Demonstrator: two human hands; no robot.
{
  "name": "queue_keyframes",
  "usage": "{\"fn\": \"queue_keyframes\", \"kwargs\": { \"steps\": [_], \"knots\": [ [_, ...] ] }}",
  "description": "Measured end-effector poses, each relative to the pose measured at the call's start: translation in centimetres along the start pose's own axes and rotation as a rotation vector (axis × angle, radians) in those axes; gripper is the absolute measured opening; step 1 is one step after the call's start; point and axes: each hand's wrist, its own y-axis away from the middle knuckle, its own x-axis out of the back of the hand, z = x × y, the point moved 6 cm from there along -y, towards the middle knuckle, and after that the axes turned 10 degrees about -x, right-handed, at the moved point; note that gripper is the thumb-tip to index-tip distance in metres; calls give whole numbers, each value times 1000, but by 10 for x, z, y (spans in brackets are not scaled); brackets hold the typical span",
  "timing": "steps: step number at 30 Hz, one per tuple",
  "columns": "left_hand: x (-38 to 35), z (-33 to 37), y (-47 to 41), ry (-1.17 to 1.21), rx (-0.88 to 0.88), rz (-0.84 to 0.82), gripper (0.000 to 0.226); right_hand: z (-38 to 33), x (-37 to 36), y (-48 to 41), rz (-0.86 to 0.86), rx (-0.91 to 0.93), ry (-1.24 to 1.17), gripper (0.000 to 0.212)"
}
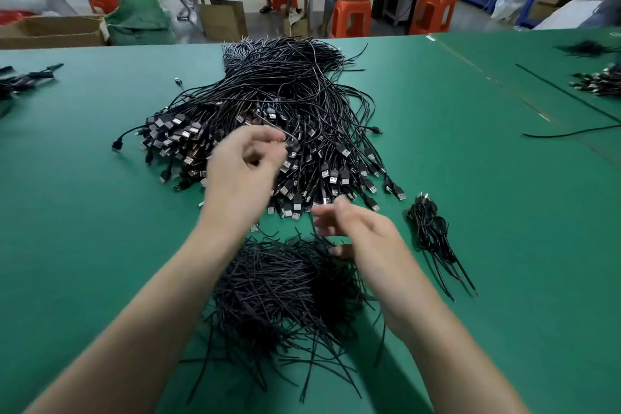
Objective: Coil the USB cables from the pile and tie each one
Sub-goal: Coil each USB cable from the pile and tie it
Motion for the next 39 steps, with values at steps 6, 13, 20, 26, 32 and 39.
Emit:
{"fn": "queue_keyframes", "kwargs": {
  "steps": [6, 13, 20, 26, 32, 39],
  "knots": [
    [-27, 48, 102, -32, -230, -219, 27, -1, -8, 2, -199, -276, -499, 59],
    [-11, 56, 115, -183, -504, -222, 15, -5, -5, 7, -198, -201, -556, 32],
    [-18, 54, 64, -420, -591, -332, 48, -27, 0, 32, -315, -63, -456, 38],
    [-21, 63, 54, -415, -728, -365, 38, -30, -4, 50, -450, -122, -377, 45],
    [-20, 61, 50, -223, -680, -347, 31, -36, -3, 58, -554, -187, -560, 39],
    [-47, 51, 70, -302, -584, -584, 24, -78, 16, 58, -399, 187, -674, 38]
  ]
}}
